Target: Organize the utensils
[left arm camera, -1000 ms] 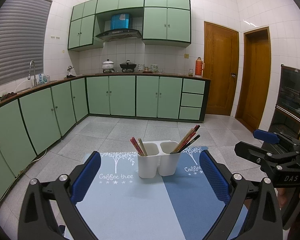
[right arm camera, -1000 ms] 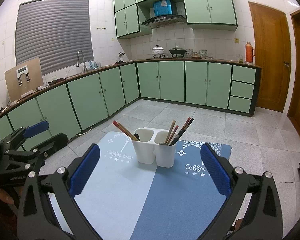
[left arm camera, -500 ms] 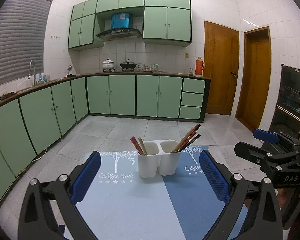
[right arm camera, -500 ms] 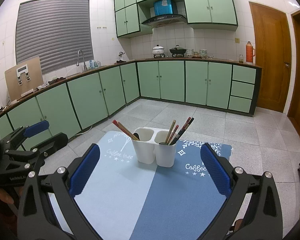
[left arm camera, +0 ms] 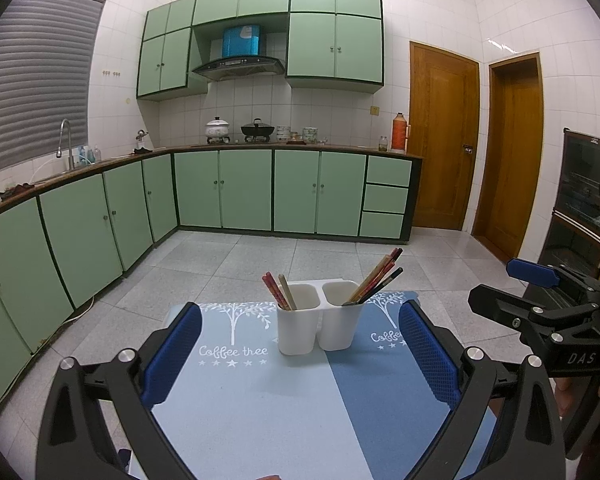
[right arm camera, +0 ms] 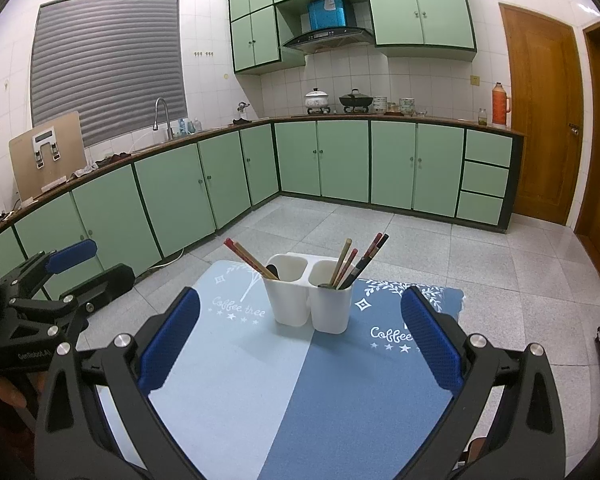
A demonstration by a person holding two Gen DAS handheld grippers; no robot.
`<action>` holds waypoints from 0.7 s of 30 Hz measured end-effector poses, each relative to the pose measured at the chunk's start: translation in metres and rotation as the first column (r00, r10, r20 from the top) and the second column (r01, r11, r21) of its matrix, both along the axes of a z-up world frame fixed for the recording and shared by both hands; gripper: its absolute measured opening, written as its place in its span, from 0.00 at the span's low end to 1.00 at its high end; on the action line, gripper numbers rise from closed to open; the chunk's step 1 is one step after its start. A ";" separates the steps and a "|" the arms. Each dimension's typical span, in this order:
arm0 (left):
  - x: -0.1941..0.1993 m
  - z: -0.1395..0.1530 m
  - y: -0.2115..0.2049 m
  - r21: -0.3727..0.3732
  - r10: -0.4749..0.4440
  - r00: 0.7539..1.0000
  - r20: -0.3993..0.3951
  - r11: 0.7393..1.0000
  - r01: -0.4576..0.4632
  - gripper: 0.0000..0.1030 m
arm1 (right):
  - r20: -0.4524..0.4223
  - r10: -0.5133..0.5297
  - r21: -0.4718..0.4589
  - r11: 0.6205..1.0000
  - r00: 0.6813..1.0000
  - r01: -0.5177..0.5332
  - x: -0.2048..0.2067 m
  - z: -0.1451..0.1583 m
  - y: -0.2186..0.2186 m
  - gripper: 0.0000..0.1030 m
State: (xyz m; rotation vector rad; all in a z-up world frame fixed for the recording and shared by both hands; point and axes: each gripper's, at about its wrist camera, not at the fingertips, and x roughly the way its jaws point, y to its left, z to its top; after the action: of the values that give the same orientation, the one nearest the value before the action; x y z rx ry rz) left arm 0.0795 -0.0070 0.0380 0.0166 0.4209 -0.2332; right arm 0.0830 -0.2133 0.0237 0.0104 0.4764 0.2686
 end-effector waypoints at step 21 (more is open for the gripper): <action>0.002 -0.005 0.001 0.000 0.001 1.000 -0.005 1.000 -0.001 0.94 | -0.008 -0.003 -0.005 1.000 1.000 0.003 0.004 -0.011 -0.004 0.95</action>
State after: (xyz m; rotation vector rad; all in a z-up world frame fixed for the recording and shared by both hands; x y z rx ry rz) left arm 0.0814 -0.0057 0.0331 0.0155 0.4256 -0.2327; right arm 0.0868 -0.2176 0.0129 0.0071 0.4851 0.2640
